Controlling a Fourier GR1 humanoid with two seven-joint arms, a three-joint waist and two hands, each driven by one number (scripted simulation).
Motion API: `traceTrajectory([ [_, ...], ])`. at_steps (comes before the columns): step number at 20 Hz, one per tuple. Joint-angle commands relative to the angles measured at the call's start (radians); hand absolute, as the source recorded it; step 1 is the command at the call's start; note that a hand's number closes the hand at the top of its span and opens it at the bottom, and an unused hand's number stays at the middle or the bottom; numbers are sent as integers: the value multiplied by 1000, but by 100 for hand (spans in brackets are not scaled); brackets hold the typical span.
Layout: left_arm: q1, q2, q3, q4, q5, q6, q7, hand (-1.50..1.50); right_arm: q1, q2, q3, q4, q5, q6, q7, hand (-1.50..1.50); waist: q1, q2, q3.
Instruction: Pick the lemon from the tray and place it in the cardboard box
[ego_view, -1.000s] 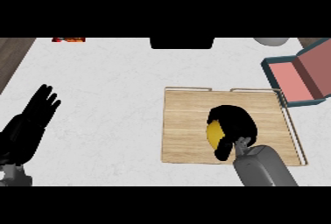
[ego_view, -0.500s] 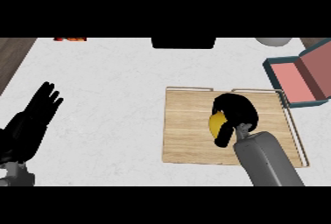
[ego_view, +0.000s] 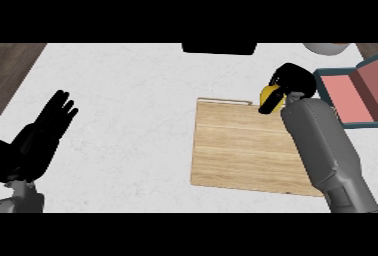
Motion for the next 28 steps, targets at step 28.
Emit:
traceTrajectory([
  [28,6,-8,30,15,-16,14,-6,0,-420,-264,-82,242,222,-304,144,150,-49,-19,-1],
])
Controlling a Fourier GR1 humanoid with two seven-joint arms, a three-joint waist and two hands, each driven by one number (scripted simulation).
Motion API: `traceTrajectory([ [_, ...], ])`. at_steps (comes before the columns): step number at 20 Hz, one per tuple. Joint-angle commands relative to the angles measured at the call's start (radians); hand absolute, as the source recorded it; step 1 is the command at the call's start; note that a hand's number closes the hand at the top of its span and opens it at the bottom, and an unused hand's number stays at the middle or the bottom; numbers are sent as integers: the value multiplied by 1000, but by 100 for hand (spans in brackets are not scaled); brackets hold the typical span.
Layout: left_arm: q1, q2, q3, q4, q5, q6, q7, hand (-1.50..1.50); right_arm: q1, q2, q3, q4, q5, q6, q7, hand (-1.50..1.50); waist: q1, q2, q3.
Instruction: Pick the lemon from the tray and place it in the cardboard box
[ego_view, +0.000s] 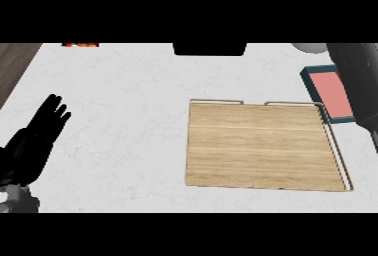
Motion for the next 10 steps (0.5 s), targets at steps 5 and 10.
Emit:
traceTrajectory([
  [5,-24,2,13,34,10,-11,-6,0,35,-115,-60,124,-29,-75,-172,150,7,4,1],
  [10,-49,19,31,17,30,-8,41,0,87,-133,-84,149,-56,-125,-256,150,0,2,1],
])
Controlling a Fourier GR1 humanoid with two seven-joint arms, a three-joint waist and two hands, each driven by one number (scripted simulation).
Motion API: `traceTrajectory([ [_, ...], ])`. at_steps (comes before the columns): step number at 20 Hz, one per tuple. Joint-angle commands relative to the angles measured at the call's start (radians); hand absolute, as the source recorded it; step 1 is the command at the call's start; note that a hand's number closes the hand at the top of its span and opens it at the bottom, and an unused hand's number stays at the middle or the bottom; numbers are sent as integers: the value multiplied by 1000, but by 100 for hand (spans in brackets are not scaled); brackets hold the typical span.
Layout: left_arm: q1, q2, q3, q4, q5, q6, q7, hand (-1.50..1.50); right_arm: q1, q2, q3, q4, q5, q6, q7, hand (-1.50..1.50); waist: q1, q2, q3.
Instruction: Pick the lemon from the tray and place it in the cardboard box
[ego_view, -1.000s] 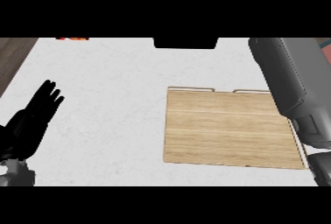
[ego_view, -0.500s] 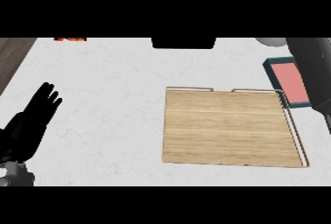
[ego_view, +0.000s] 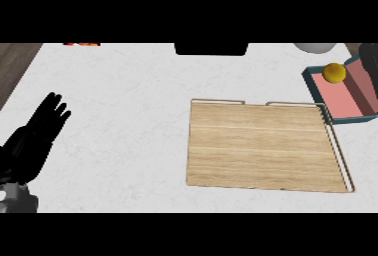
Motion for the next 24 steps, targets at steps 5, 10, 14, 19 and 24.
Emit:
traceTrajectory([
  [5,13,-16,-21,-39,-26,17,11,0,67,-20,-74,165,-44,-174,-133,150,17,6,1],
  [10,42,-22,-18,-37,-23,4,-14,0,83,-22,-157,239,-143,-91,-187,150,23,7,2],
  [14,52,-22,-17,-4,-12,-29,-47,0,115,-59,-204,299,-171,-105,-138,-150,27,13,2],
  [19,24,-21,-29,-31,-48,15,-1,0,167,-30,-240,270,-233,-161,-308,-150,16,7,2],
  [24,18,-19,-17,-51,-23,13,18,0,191,6,-337,167,-337,-370,-398,-150,4,1,3],
])
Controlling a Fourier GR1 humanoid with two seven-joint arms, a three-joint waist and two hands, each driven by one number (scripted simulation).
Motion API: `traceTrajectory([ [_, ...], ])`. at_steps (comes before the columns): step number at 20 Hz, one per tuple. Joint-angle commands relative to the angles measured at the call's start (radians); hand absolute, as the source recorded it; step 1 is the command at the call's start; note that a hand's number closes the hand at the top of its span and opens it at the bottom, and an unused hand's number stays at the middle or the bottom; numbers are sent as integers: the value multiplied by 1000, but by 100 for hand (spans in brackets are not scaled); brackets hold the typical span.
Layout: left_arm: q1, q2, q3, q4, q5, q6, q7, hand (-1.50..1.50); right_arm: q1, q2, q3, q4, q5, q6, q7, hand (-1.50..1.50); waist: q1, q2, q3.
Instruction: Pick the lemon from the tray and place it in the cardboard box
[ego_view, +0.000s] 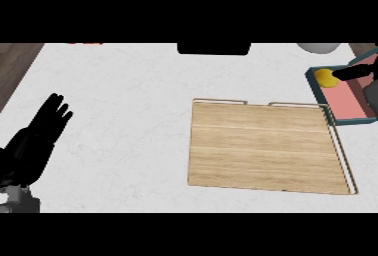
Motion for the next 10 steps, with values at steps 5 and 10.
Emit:
traceTrajectory([
  [5,-1,9,22,26,16,-8,2,0,58,54,-202,-149,-234,-250,-180,-150,-21,-8,0],
  [10,-31,36,62,116,30,-36,-45,0,111,-19,-274,-222,-363,-162,-274,-150,-34,-9,-2],
])
